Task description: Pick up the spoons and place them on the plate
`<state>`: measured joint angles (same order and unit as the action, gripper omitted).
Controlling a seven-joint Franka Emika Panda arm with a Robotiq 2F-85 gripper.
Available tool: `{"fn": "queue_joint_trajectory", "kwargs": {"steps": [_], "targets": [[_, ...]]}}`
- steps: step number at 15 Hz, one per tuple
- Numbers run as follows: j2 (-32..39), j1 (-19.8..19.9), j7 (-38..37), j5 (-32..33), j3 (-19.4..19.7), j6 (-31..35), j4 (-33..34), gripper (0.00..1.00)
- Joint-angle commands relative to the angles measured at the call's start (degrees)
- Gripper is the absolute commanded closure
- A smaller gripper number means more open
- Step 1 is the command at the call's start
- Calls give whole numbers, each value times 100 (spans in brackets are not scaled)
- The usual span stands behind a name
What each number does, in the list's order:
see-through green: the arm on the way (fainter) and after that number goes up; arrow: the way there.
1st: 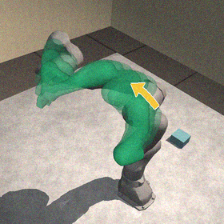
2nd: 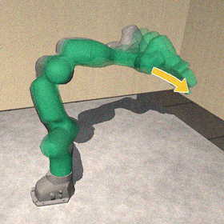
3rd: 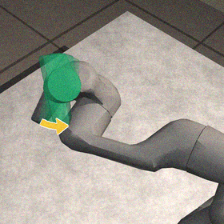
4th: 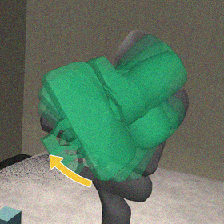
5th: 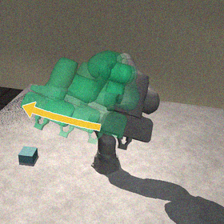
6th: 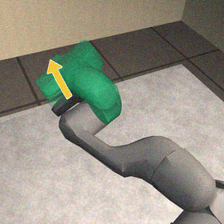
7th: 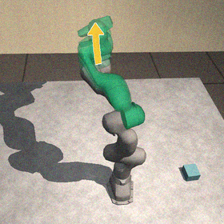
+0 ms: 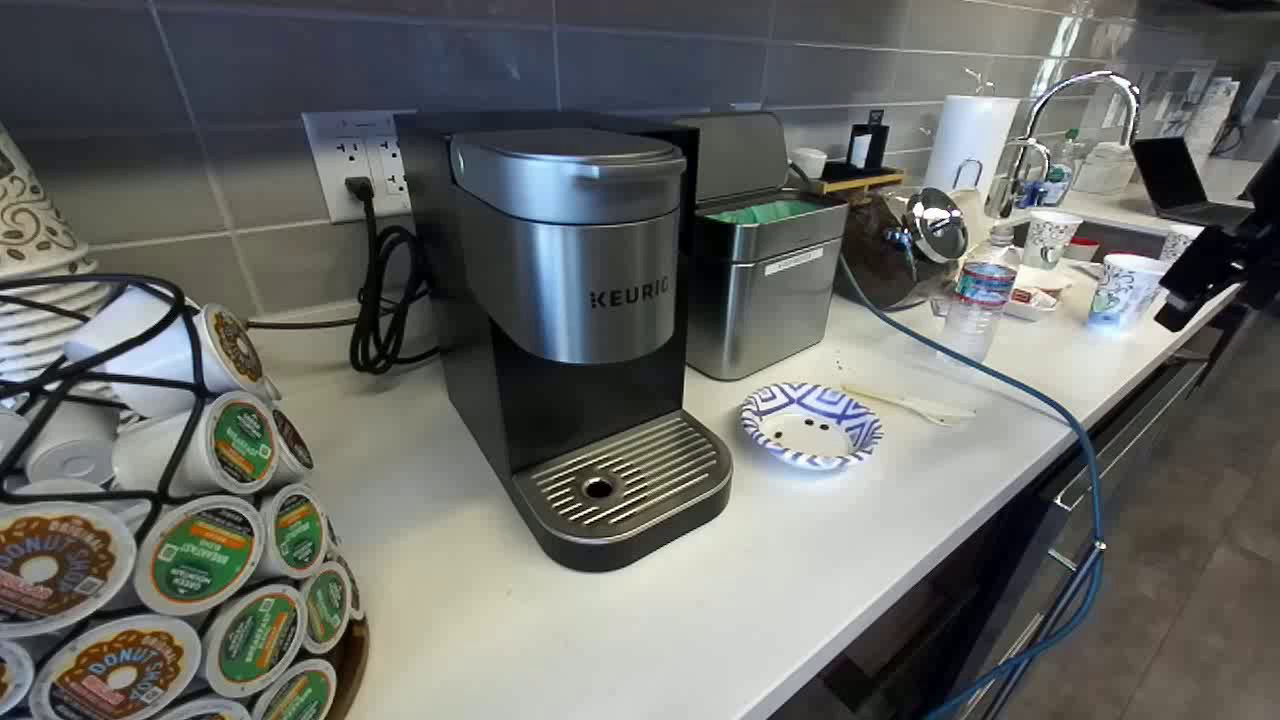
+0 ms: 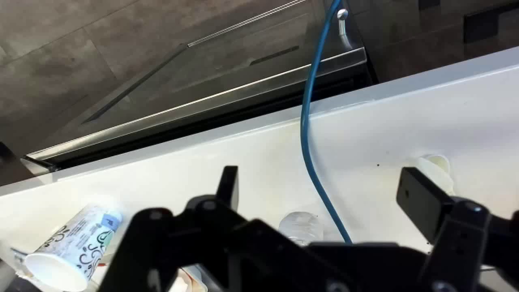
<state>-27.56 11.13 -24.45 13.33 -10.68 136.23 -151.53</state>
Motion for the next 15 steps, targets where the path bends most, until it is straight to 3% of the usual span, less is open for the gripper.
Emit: {"fn": "queue_joint_trajectory", "kwargs": {"steps": [1,7,11,15], "targets": [[8,-98,-42,61,98,-22,8,0],[8,-98,-41,61,98,-22,8,0],[821,-68,176,890,-204,779,655,0],[1920,-418,1036,988,-50,1247,1491,0]]}}
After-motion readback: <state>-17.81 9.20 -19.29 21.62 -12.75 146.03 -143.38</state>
